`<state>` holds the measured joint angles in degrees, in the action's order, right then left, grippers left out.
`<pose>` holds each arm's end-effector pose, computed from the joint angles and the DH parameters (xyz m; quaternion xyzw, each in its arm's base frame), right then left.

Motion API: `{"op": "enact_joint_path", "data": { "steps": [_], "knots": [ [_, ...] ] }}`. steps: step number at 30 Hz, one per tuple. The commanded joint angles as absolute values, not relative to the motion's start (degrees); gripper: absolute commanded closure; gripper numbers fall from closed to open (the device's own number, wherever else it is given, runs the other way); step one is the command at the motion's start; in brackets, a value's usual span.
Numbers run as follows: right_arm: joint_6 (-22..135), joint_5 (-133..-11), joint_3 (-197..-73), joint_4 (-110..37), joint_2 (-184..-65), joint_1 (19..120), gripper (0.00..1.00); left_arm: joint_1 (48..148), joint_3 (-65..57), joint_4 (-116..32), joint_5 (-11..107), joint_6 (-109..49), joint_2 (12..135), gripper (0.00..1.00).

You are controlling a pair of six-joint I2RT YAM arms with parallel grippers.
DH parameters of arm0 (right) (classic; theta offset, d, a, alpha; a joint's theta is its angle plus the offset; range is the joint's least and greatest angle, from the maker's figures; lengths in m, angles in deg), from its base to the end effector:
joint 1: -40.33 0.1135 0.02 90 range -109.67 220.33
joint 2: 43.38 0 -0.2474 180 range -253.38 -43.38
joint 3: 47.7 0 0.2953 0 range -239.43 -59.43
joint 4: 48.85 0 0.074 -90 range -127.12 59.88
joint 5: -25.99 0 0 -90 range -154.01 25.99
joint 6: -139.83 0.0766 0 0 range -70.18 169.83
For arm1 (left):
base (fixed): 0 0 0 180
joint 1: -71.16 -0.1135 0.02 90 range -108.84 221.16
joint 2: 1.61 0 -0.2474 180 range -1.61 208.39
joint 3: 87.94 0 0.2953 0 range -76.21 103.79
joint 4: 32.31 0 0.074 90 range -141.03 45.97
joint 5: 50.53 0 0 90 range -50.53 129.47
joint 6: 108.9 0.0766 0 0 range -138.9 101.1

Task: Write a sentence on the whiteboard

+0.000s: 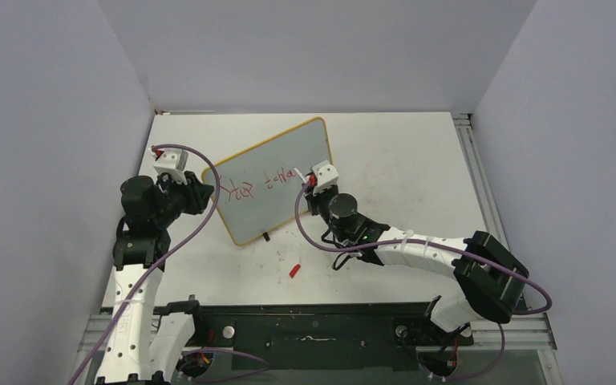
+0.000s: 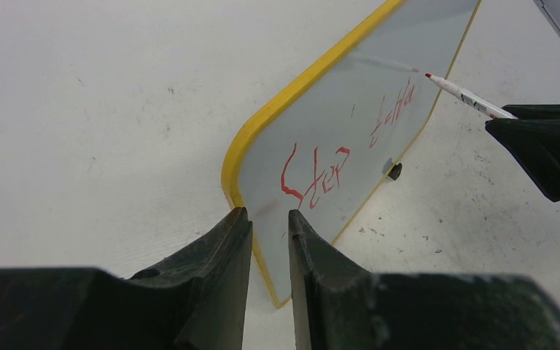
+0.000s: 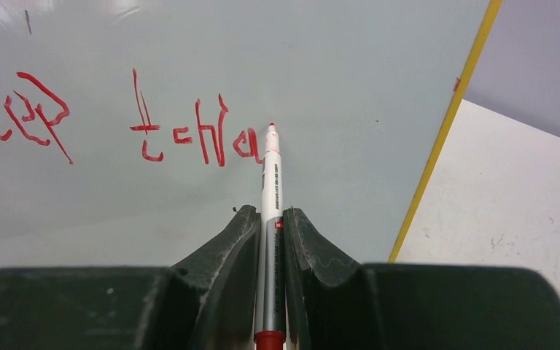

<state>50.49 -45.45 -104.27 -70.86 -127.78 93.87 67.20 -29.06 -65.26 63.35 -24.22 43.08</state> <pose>0.2590 0.3095 0.2070 -0.2293 0.7039 0.1948 0.6434 0.2683 -0.0125 0.3136 0.0558 0.8025 -0.1749 0.5678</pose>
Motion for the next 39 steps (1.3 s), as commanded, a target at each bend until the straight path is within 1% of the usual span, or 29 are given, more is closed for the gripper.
{"op": "enact_joint_path", "data": {
  "steps": [1,12,22,39],
  "knots": [
    [49.2,-46.2,-107.1,-74.5,-127.5,94.7,0.95,66.8,-29.0,-63.9,63.8,-24.3,42.6,0.76],
    [48.8,-45.5,-108.6,-73.8,-129.3,94.7,0.95,66.8,-29.0,-63.9,63.9,-24.3,42.4,0.76],
    [49.0,-43.0,-107.0,-73.6,-128.7,94.5,0.95,66.9,-29.0,-64.0,63.9,-24.3,42.5,0.76],
    [51.4,-44.2,-105.0,-72.8,-130.3,94.5,0.95,66.9,-29.0,-64.1,63.7,-24.3,42.5,0.77]
  ]
}}
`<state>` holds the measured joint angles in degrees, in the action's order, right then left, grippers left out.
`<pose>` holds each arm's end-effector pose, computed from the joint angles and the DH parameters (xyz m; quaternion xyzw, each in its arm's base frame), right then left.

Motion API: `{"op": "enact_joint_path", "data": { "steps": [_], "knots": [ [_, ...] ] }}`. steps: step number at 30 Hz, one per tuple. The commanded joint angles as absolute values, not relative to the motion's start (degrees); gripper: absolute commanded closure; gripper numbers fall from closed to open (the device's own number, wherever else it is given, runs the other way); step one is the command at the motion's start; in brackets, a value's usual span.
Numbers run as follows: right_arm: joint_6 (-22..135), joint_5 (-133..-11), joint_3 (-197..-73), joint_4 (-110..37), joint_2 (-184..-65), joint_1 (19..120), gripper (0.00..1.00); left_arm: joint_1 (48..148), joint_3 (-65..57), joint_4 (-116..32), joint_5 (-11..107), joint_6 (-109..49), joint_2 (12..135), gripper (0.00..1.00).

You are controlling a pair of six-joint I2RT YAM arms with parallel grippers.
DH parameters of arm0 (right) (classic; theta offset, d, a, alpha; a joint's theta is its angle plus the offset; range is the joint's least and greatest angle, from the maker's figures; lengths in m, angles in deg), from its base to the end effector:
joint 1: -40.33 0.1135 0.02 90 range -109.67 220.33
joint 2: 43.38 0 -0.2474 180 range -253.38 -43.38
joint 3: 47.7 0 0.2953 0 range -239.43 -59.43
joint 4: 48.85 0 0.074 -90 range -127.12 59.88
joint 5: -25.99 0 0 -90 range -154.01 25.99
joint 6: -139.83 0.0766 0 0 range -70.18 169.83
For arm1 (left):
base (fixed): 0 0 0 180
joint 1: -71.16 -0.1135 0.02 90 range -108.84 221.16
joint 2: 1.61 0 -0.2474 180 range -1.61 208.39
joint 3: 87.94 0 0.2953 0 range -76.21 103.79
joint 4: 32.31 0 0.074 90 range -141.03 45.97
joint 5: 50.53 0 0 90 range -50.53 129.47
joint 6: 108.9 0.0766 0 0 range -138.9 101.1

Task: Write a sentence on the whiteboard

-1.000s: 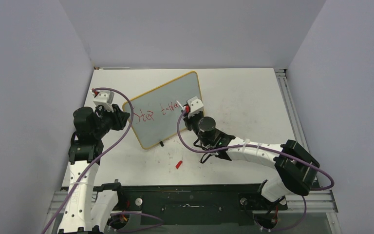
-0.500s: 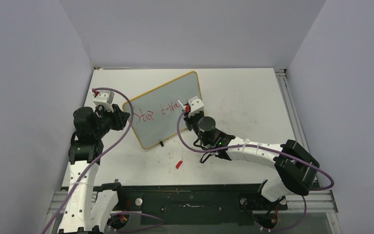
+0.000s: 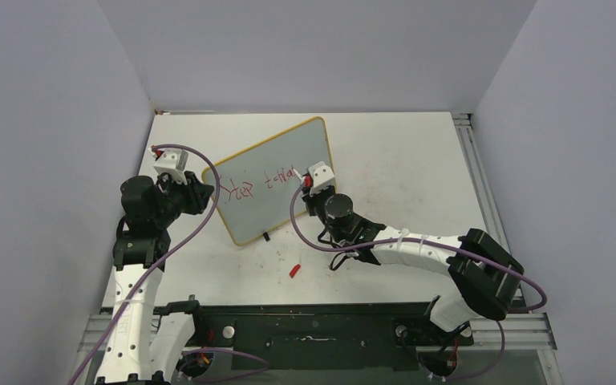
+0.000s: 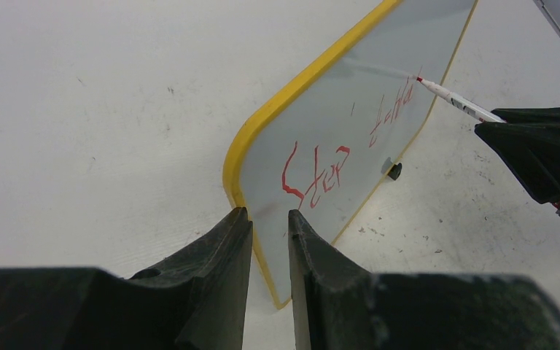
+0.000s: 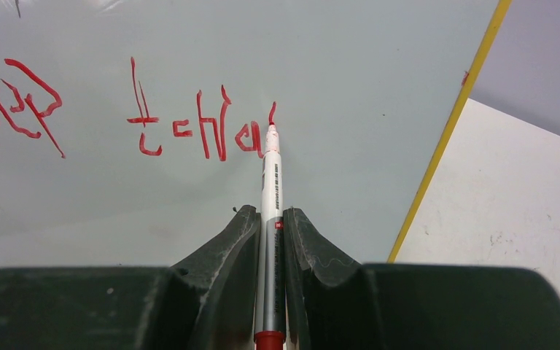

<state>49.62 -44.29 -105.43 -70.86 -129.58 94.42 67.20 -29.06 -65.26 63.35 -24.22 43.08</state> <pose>0.2605 0.3156 0.2031 -0.2338 0.7059 0.1835 0.6429 0.2683 -0.0125 0.3136 0.0558 0.8025 -0.1749 0.5678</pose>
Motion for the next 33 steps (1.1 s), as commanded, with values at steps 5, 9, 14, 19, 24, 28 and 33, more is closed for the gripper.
{"op": "enact_joint_path", "data": {
  "steps": [5,9,14,19,24,28,33],
  "knots": [
    [51.2,-43.8,-104.7,-72.7,-129.7,94.5,0.95,66.9,-29.0,-64.1,63.7,-24.3,42.4,0.77],
    [50.4,-43.4,-104.9,-72.5,-128.5,95.3,0.95,66.9,-29.0,-64.0,63.7,-24.3,42.4,0.77],
    [48.3,-41.4,-105.6,-72.4,-126.8,97.7,0.95,66.9,-29.0,-64.0,63.7,-24.3,42.4,0.77],
    [47.4,-40.7,-106.5,-72.9,-126.8,98.3,0.95,66.9,-29.0,-64.1,63.9,-24.3,42.3,0.77],
    [46.8,-40.1,-107.0,-73.6,-127.2,98.3,0.95,67.1,-29.0,-64.1,63.9,-24.3,42.3,0.77],
    [46.6,-39.9,-107.3,-74.2,-127.3,98.2,0.95,67.1,-29.0,-64.0,64.0,-24.3,42.3,0.77],
    [46.3,-40.1,-107.9,-74.7,-127.7,97.9,0.95,67.2,-28.9,-64.0,63.9,-24.3,42.3,0.77]
  ]
}}
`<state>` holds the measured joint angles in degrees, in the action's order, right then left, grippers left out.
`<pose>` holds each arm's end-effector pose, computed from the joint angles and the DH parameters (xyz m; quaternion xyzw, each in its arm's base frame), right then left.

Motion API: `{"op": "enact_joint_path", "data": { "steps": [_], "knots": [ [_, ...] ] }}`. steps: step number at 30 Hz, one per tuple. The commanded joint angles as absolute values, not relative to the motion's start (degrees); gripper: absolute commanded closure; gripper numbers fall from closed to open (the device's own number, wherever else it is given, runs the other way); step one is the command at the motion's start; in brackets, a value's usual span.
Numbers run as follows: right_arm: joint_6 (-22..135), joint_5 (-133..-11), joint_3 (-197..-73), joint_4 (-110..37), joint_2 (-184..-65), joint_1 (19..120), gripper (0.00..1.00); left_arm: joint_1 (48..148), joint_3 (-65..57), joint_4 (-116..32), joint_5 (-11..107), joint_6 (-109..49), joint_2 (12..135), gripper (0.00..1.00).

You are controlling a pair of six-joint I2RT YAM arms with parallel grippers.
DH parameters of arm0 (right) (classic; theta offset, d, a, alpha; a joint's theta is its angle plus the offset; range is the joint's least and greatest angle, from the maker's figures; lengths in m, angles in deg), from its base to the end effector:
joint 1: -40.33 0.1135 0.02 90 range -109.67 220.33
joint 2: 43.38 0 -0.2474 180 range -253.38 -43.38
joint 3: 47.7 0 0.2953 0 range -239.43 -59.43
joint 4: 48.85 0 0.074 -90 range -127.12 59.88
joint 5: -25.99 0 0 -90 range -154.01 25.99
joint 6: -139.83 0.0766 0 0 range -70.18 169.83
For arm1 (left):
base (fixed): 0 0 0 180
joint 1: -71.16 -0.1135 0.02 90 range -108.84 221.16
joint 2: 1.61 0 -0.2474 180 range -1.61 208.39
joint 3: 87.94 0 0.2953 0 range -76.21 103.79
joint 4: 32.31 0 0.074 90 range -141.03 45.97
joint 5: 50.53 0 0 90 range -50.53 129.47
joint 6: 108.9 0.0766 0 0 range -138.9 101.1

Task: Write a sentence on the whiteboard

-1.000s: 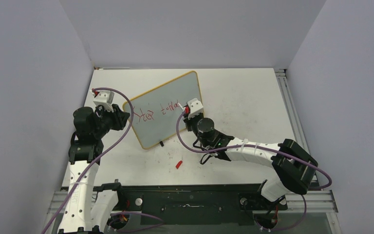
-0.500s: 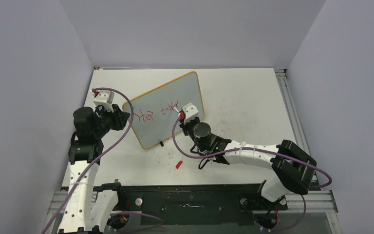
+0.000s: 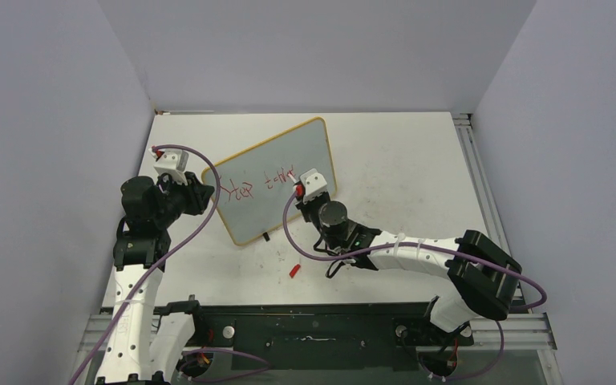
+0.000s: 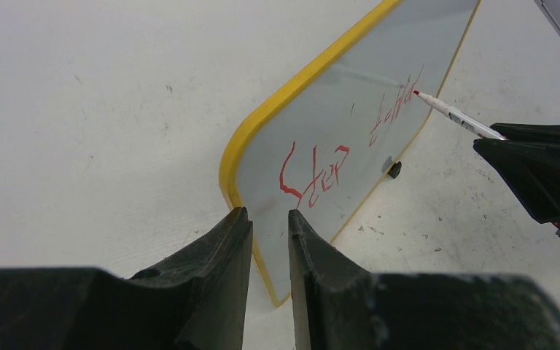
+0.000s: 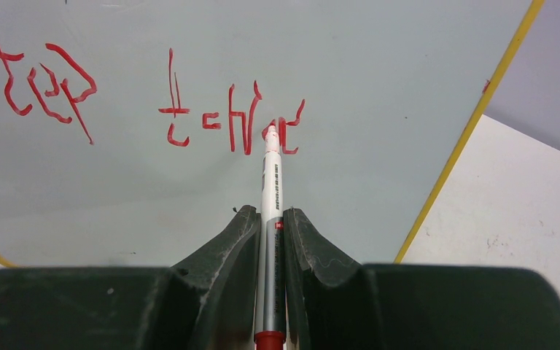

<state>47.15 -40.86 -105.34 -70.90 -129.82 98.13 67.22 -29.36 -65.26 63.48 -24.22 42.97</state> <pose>0.2423 0.3282 0.2012 -0.2537 0.6998 0.1681 0.6463 0.2680 -0.0128 0.3118 0.0562 0.8032 -0.1761 0.5663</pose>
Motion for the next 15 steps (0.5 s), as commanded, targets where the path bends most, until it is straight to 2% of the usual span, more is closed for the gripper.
{"op": "enact_joint_path", "data": {
  "steps": [1,15],
  "knots": [
    [46.3,-40.2,-108.0,-74.8,-127.8,97.8,0.95,67.2,-28.9,-64.0,63.9,-24.3,42.3,0.77],
    [46.3,-41.9,-109.3,-75.6,-129.8,96.5,0.95,67.3,-28.9,-63.9,63.9,-24.3,42.4,0.77]
  ]
}}
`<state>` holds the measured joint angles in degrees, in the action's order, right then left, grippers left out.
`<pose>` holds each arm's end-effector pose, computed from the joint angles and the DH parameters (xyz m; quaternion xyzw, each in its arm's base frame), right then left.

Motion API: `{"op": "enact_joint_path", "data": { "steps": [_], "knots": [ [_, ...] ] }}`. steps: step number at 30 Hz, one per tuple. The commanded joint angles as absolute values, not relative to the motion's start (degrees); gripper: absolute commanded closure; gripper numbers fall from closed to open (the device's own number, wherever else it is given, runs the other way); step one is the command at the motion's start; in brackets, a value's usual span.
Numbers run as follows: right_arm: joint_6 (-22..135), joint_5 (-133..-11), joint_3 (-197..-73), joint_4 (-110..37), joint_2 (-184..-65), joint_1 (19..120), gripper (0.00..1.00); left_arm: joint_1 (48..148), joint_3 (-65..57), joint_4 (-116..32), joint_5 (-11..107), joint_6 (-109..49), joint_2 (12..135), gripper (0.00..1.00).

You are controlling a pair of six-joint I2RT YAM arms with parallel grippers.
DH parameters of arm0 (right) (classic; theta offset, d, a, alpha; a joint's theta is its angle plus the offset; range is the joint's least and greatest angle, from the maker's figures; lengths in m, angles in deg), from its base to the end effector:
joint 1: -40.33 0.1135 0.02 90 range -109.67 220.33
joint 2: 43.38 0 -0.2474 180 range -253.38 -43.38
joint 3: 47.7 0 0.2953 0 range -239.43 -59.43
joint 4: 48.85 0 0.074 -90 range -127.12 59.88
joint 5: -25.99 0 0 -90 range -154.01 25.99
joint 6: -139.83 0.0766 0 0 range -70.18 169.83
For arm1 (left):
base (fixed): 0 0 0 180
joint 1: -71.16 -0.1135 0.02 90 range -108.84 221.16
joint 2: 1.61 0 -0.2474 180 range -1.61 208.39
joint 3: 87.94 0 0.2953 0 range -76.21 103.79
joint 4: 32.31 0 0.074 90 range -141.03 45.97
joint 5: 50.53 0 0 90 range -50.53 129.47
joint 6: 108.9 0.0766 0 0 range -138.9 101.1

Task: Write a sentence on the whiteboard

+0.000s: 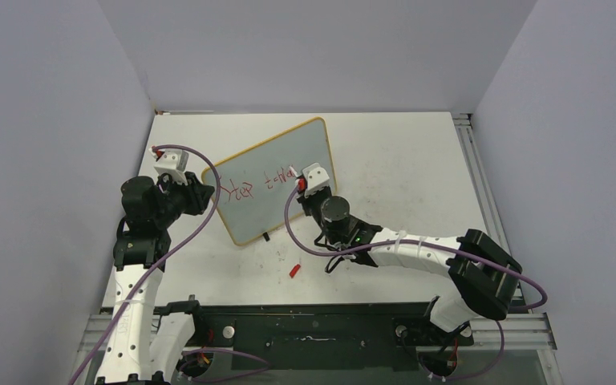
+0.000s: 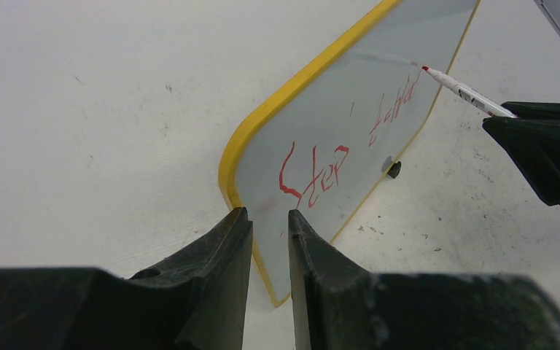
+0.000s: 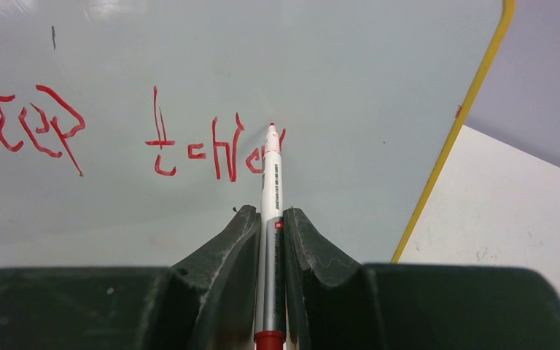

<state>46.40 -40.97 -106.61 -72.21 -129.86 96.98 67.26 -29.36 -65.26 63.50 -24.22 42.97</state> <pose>0.2508 0.3266 0.2132 -0.2417 0.6895 0.1679 0.6618 0.2680 -0.0130 0.3118 0.0566 0.8032 -0.1764 0.5662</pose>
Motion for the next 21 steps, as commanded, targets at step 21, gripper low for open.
{"op": "enact_joint_path", "data": {
  "steps": [21],
  "knots": [
    [47.7,-40.7,-109.4,-74.0,-131.1,95.4,0.95,67.3,-28.9,-64.0,63.8,-24.3,42.4,0.77]
  ]
}}
